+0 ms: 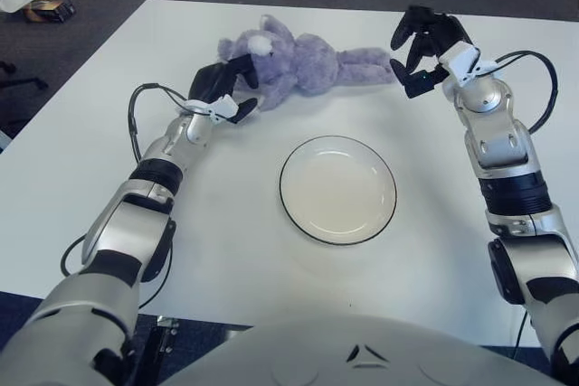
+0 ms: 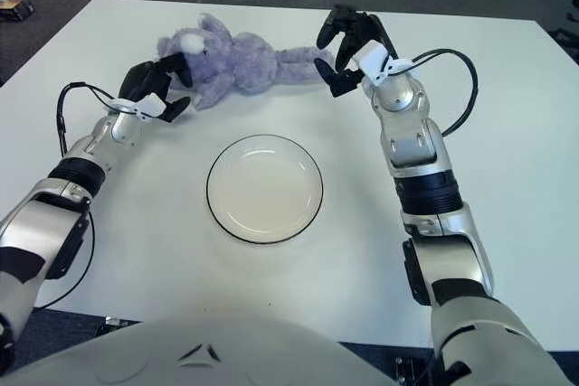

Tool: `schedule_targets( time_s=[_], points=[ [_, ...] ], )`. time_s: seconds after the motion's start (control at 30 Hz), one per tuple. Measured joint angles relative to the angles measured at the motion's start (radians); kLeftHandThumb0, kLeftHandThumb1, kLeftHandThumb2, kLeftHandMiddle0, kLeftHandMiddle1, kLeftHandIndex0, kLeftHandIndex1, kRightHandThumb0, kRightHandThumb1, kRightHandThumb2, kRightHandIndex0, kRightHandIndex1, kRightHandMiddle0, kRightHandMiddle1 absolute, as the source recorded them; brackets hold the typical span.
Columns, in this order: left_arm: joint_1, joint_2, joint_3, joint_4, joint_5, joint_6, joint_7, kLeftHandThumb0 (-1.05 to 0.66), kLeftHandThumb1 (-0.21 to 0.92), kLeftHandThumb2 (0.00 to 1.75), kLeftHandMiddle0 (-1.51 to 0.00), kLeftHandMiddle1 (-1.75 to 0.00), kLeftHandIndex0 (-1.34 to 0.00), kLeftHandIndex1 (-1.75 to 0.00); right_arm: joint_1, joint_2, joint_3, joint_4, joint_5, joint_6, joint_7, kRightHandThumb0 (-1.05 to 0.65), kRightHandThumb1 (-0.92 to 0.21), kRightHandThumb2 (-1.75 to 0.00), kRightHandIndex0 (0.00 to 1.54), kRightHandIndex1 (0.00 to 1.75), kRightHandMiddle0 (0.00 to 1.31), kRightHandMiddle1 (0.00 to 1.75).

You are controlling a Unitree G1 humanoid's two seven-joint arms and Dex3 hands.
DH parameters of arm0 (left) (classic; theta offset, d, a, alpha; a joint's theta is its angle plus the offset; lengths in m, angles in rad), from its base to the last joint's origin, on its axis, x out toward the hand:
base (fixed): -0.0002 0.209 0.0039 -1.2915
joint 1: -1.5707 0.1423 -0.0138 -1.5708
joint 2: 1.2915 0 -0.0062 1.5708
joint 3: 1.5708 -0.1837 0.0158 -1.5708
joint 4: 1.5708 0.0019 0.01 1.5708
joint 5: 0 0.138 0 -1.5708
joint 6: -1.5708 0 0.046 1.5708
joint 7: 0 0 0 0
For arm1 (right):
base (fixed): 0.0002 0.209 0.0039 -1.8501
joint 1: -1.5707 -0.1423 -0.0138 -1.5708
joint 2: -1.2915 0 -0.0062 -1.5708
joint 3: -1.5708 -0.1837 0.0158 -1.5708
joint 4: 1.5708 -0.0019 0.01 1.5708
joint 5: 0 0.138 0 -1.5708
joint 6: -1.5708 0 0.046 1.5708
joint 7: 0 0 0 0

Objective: Put the doll into the plate.

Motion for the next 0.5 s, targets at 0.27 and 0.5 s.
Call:
schedule_targets(
  time_s=[0.27,0.5],
  points=[
    [0.023,-0.001,0.003,-0.007,0.006,-0.017,0.018,-0.51,0.25,1.4,-1.42,-1.75,-0.67,-1.75,-0.027,0.001,0.005,0.107,-0.024,-0.08,0.011,-0.01,-0.25,-1.39,0.68,1.75,0.45,1.67],
    [0.043,0.01,-0.001,-0.064,0.103,-0.027,0.189,-0.51,0.26,1.39,-1.4,-1.75,-0.67,-1.75,-0.025,0.006,0.005,0.141,-0.026,-0.108,0.032,-0.01,-0.25,-1.38,0.69,1.75,0.46,1.65]
  ],
)
